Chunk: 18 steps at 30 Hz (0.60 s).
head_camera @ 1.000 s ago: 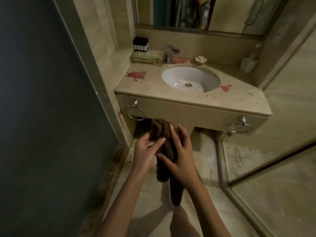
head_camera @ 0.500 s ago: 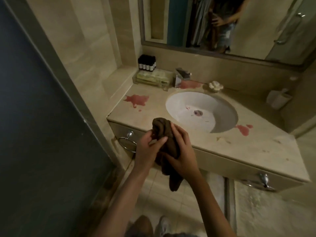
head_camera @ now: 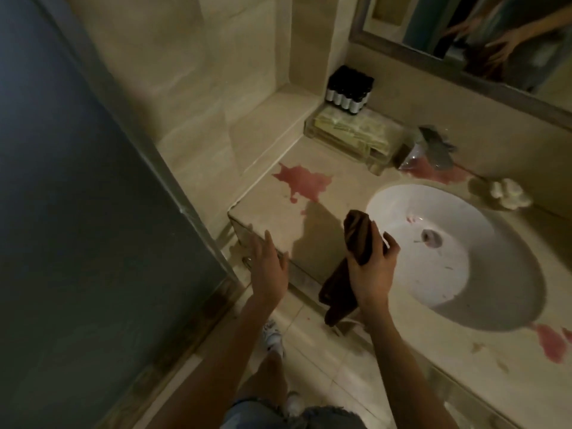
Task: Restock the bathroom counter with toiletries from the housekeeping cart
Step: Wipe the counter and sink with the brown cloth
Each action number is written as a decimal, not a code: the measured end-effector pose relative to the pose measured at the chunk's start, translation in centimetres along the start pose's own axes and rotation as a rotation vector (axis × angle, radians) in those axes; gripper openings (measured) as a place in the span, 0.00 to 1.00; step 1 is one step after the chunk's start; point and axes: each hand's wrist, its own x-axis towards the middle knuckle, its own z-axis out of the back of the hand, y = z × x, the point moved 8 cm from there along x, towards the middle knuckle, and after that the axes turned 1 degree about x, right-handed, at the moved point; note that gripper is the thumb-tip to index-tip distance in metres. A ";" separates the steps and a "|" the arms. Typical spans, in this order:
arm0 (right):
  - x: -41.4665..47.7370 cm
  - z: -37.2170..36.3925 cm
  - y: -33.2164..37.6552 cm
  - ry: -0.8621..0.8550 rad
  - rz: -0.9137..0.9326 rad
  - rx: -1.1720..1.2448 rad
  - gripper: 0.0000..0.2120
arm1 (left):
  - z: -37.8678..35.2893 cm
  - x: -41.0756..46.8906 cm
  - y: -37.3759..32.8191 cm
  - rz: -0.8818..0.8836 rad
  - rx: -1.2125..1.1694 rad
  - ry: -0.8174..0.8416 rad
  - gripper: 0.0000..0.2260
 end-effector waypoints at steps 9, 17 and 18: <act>7.7 -6.9 -1.6 -0.038 -0.140 -0.286 0.27 | -3.1 12.1 1.1 0.038 0.020 -0.182 0.24; 19.9 -10.1 1.7 -0.086 -0.039 -0.228 0.24 | -3.6 12.6 0.4 -0.012 0.046 -0.297 0.21; 21.5 -11.1 2.7 -0.048 -0.010 -0.235 0.24 | -4.0 12.7 0.7 0.026 0.079 -0.265 0.21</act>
